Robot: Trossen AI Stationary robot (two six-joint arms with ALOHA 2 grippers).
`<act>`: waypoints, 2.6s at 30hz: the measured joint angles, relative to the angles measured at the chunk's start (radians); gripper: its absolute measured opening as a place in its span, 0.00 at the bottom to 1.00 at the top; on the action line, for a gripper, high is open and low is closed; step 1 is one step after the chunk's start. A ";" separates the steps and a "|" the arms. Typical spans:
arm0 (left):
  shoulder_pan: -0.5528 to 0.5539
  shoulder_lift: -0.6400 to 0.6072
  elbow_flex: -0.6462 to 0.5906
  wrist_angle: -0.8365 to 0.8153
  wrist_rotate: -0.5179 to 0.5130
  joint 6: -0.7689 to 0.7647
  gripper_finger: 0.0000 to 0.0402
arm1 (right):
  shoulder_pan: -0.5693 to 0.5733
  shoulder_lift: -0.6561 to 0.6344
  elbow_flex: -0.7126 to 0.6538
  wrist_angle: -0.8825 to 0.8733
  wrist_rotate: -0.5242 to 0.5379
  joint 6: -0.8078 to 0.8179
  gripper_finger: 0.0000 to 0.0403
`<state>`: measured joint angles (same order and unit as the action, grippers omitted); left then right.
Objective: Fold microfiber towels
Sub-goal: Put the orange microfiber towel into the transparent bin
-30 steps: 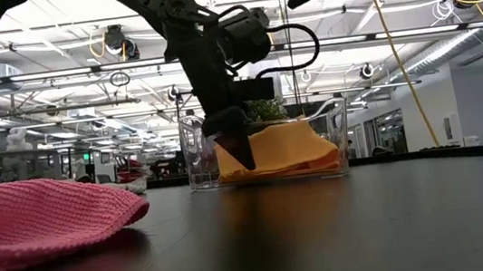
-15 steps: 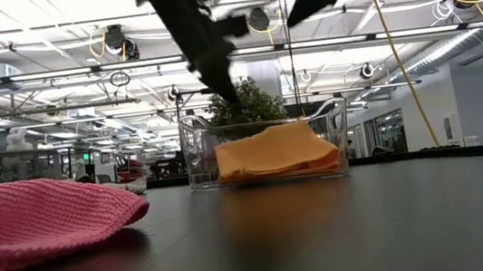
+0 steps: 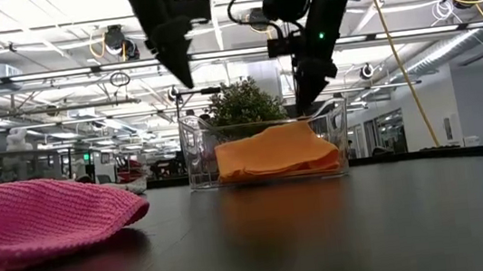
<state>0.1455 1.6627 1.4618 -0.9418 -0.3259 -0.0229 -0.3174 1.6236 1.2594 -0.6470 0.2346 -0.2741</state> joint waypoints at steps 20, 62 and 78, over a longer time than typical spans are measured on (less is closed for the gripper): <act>0.068 0.006 0.000 0.131 -0.006 0.080 0.12 | -0.065 0.012 0.001 0.022 0.000 -0.216 0.33; 0.136 0.235 0.001 0.366 0.028 0.155 0.12 | -0.106 -0.023 -0.108 0.184 -0.080 -0.271 0.33; 0.152 0.353 0.001 0.466 0.037 0.422 0.12 | -0.106 -0.023 -0.108 0.178 -0.082 -0.211 0.02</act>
<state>0.2978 2.0158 1.4624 -0.4763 -0.2893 0.3986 -0.4236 1.6005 1.1511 -0.4685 0.1521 -0.4856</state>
